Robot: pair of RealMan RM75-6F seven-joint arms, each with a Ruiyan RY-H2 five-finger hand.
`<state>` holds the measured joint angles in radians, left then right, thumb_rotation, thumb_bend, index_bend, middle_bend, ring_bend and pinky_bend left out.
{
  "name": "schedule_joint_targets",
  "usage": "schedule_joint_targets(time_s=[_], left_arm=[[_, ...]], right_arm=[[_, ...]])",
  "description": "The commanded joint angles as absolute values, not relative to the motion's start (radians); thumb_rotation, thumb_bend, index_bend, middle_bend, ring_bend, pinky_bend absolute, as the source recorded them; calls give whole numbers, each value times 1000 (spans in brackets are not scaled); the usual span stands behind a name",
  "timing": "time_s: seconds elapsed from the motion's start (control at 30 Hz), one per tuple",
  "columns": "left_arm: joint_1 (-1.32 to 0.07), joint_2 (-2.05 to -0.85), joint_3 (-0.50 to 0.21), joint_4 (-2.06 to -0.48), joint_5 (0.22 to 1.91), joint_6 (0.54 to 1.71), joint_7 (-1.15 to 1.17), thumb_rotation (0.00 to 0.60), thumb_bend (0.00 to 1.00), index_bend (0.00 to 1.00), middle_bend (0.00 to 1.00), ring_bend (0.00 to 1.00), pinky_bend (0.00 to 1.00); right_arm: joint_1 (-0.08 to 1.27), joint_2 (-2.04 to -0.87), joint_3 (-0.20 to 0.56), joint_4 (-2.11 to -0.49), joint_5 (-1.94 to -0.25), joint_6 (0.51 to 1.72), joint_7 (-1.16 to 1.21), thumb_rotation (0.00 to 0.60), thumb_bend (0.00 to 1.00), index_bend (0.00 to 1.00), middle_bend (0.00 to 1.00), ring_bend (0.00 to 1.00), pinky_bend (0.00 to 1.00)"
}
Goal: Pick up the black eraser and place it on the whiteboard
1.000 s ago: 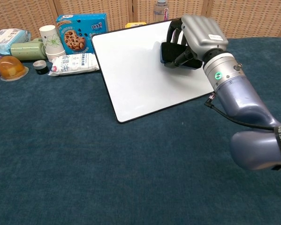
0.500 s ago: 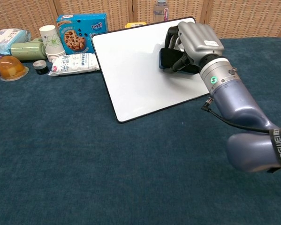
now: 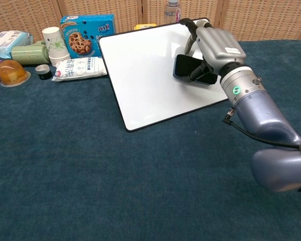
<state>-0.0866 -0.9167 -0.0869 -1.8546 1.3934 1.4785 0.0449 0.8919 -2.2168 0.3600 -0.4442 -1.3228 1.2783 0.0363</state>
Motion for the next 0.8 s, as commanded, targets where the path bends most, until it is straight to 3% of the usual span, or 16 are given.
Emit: schedule_joint_targets(time_s=[0.03,0.37,0.57,0.7,0.8], left_arm=[[-86,-916,-87,-1853,1395,1480,43,600,123,0,0,0,66],[-84,-915,-84,-1852,1400,1481,36,600,123,0,0,0,66],[-85,-914,-84,-1851,1402,1480,35,600,123,0,0,0,66],[-86,-915,-82,-1852,1405,1478,40,600,122,0,0,0,66],[-87,-917,-81,-1855,1405,1476,47,600,122,0,0,0,66]], right_arm=[[880,-2213,358,-460,-1322,1289,31,600,0,6,0,28,173],[828,-2165,341,-546,-1334,1350,7,600,0,2,0,20,172],[768,-2067,312,-673,-1361,1393,4,600,0,2,0,25,173],[705,-1934,262,-816,-1399,1408,1,600,0,2,0,39,173],[632,-1743,196,-990,-1442,1407,9,600,0,2,0,40,173]])
